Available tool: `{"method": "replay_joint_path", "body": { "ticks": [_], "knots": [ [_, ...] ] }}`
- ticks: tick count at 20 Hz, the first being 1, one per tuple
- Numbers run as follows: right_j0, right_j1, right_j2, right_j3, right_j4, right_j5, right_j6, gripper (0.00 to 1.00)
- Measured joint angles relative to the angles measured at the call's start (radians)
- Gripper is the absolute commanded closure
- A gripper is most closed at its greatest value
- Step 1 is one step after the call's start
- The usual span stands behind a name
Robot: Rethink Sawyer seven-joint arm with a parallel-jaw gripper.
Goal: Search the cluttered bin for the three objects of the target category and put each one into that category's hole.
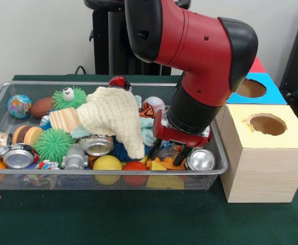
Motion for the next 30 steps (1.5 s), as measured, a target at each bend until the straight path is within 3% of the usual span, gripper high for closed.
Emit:
{"method": "replay_joint_path", "body": {
  "ticks": [30],
  "knots": [
    [-0.02, 0.0, 0.006, 0.001, 0.0, 0.074, 0.0, 0.0]
  ]
}}
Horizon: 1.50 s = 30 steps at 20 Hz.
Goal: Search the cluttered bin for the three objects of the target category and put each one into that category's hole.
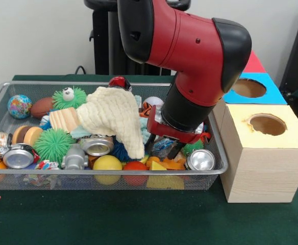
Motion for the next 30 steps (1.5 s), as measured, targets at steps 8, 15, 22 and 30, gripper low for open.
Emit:
{"method": "replay_joint_path", "body": {
  "ticks": [8, 15, 22, 30],
  "knots": [
    [-0.017, 0.002, 0.003, 0.002, 0.0, 0.0, 0.0, 0.0],
    [-0.016, 0.003, 0.003, 0.002, 0.001, 0.0, 0.0, 0.0],
    [-0.017, -0.002, 0.003, 0.005, 0.019, 0.035, 0.0, 0.0],
    [-0.016, -0.018, 0.004, 0.004, 0.069, 0.186, 0.0, 0.0]
  ]
}}
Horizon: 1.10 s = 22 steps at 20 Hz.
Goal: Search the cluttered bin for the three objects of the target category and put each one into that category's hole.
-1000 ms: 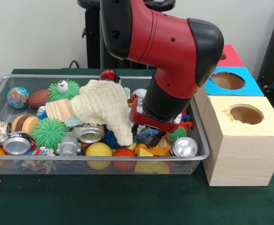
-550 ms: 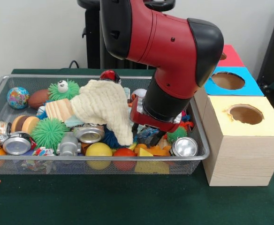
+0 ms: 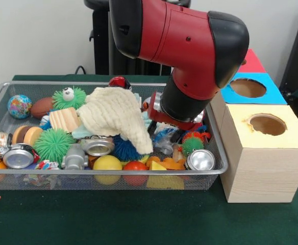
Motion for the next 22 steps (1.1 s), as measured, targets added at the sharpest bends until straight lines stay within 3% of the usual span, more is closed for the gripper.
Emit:
{"method": "replay_joint_path", "body": {
  "ticks": [6, 12, 19, 22],
  "knots": [
    [0.0, -0.01, 0.001, -0.001, 0.02, 0.072, 0.0, 0.0],
    [-0.001, -0.009, 0.006, -0.001, 0.032, 0.07, 0.0, 0.0],
    [-0.003, -0.003, 0.025, -0.001, 0.033, -0.022, 0.0, 0.0],
    [-0.006, 0.004, 0.04, -0.001, 0.034, -0.108, 0.0, 0.0]
  ]
}}
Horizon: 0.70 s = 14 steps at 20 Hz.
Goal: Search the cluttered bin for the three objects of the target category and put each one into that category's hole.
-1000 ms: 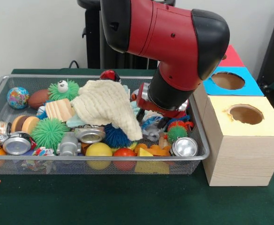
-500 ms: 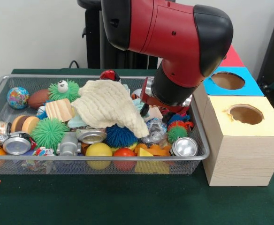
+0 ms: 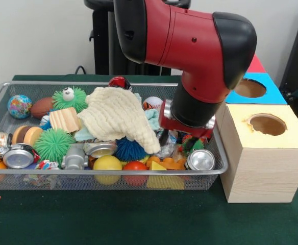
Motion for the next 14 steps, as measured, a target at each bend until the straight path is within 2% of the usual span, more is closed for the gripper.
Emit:
{"method": "replay_joint_path", "body": {
  "ticks": [2, 14],
  "knots": [
    [-0.005, 0.008, 0.009, 0.004, -0.002, -0.053, 0.0, 0.0],
    [-0.016, 0.023, 0.014, 0.004, 0.0, -0.065, 0.0, 0.0]
  ]
}}
